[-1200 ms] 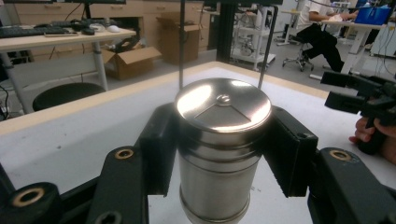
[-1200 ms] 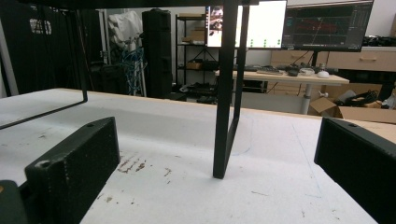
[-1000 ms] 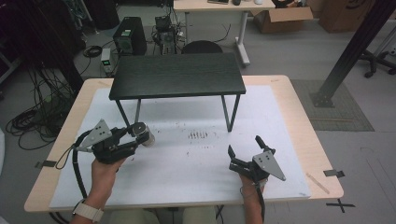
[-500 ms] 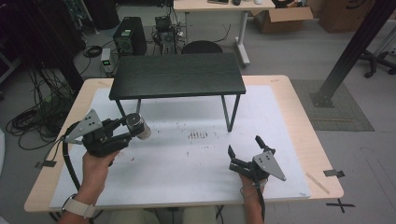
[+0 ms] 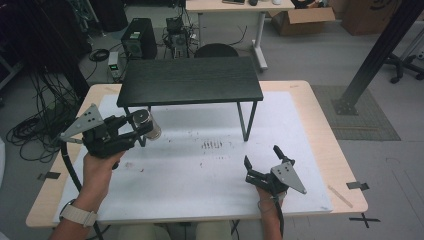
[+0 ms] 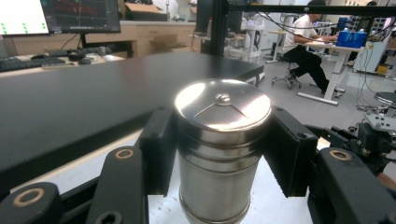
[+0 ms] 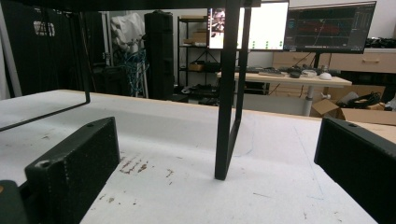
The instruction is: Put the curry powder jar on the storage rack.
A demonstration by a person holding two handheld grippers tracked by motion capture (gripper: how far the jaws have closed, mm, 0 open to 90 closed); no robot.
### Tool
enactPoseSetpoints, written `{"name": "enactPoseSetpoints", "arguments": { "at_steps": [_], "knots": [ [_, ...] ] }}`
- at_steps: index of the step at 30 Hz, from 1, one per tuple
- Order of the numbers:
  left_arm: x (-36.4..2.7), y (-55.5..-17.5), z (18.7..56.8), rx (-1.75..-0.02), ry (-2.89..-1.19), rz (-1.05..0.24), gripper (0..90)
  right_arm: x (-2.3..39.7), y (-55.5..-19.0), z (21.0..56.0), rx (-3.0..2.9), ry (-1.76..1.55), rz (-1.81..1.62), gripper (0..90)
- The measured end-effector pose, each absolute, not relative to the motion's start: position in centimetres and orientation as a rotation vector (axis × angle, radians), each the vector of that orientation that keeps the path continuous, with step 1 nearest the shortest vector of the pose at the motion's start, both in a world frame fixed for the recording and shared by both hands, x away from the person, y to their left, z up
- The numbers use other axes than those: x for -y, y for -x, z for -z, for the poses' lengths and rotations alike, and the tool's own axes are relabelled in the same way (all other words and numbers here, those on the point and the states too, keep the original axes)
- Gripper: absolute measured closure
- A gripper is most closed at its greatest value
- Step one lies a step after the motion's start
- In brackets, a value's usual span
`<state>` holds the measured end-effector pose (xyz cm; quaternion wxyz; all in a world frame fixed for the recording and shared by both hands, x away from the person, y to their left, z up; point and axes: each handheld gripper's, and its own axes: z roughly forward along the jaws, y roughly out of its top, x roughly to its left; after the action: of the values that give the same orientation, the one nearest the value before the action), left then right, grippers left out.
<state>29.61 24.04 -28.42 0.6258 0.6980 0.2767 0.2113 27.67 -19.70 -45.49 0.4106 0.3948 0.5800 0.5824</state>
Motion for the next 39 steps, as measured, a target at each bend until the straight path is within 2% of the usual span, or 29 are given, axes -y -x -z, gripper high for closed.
{"name": "enactPoseSetpoints", "arguments": {
  "at_steps": [19,39],
  "knots": [
    [-22.6,-32.2,23.9,-0.562,-1.595,-0.474,49.0,19.7,-27.7,45.5,-1.461,-0.994,-1.465,0.0],
    [-19.1,-37.1,20.9,-0.519,-1.62,-0.46,49.0,19.7,-27.7,45.5,-1.461,-0.993,-1.466,0.0]
  ]
}}
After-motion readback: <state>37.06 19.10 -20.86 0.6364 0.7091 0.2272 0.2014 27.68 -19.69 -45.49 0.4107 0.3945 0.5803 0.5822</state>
